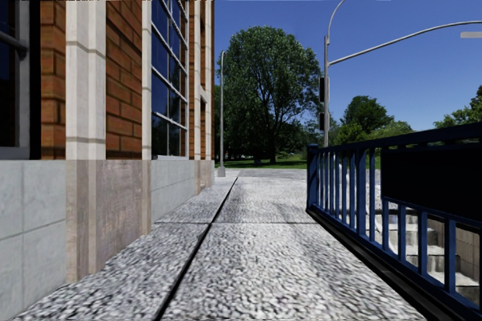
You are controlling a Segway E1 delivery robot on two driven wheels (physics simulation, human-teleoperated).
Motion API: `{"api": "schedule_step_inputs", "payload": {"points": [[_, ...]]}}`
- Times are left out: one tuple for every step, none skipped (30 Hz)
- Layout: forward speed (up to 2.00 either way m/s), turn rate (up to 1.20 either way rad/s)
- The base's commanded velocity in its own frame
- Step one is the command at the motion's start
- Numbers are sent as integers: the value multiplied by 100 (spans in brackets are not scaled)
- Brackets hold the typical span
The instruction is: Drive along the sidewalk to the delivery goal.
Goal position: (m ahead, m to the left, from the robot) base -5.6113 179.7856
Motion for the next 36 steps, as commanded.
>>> {"api": "schedule_step_inputs", "payload": {"points": [[200,0],[200,0],[200,0],[200,0],[200,0],[200,0],[200,0],[200,0],[200,0],[200,0],[200,0],[200,0],[200,0],[200,0],[200,0],[200,0],[200,0],[200,0],[200,0],[200,0],[200,0],[200,0],[200,0],[200,0],[200,0],[200,0],[200,0],[200,0],[200,0],[200,0],[200,-69],[200,-95],[200,-102],[200,-102],[200,0],[200,0]]}}
